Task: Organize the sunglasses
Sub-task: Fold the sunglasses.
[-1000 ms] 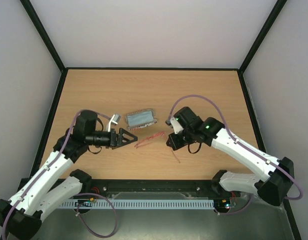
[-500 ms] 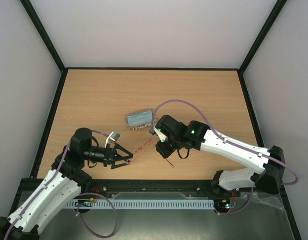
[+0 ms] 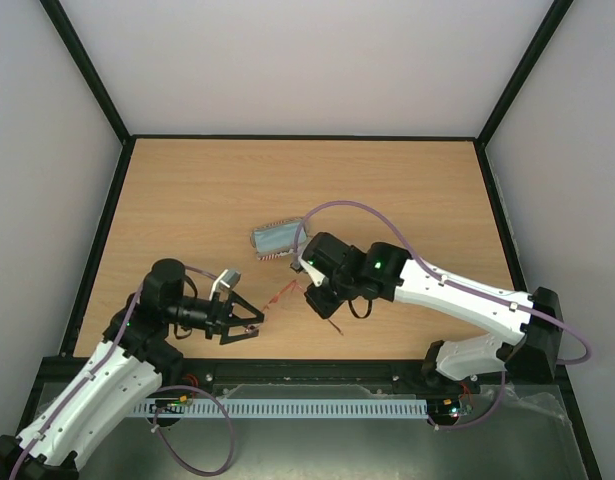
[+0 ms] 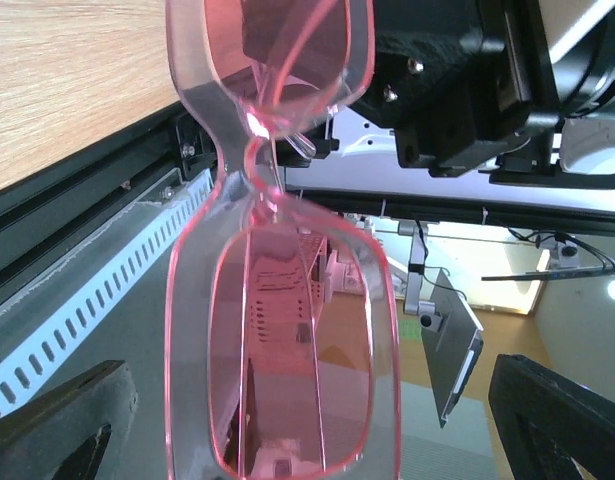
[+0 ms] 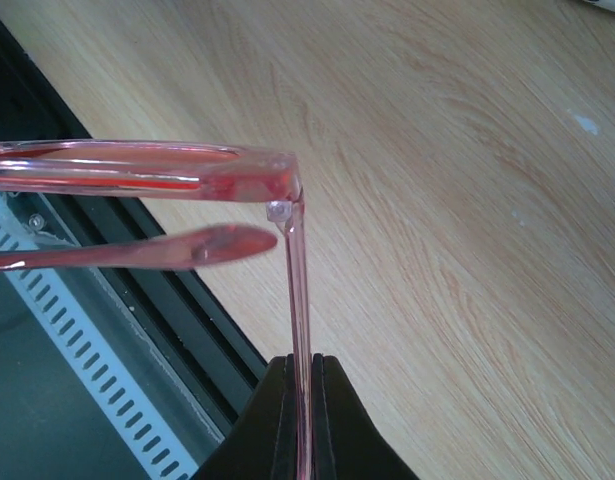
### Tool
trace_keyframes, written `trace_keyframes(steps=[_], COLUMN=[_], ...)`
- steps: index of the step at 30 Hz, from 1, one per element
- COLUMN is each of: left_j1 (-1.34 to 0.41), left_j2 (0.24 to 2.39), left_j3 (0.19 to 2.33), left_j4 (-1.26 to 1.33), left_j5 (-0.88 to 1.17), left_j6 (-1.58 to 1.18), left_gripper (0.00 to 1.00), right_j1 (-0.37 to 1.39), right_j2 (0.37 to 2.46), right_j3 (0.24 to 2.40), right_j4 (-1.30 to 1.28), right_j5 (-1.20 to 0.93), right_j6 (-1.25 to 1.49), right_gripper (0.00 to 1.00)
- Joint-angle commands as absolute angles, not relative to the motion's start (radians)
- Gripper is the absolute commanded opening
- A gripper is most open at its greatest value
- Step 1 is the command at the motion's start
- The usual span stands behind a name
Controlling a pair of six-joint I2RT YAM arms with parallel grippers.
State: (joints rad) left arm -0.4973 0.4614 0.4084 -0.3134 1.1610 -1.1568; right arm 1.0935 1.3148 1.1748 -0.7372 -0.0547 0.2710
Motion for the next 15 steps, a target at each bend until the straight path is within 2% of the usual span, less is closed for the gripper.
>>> trace_keyframes(steps=[1,5,8,15], left_j1=[-0.503,-0.506,-0.508,-0.521], left_j2=[0.458,0.467,0.478,0.486], left_j3=[0.391,0.387,0.389,0.383], left_j4=[-0.327,-0.323,-0.326,-0.332], left_j5=[1.184,1.181,1.182,1.181], left_j6=[-1.168,-1.163,-1.154,-1.151], left_gripper=[0.99,0.99,0.94,0.7], right_j1=[1.126,1.144,1.151,1.154], right_j2=[1.328,1.347,1.36,1.382], right_j3=[1.212,1.221,1.229,1.244], right_j4=[-0.766,-0.762,-0.759,-0.754], right_j5=[-0.062,-0.063,-0.065,-0.059], right_j6=[0.249,0.244,0.238,0.22], right_gripper=[0.01,0.01,0.01,0.01])
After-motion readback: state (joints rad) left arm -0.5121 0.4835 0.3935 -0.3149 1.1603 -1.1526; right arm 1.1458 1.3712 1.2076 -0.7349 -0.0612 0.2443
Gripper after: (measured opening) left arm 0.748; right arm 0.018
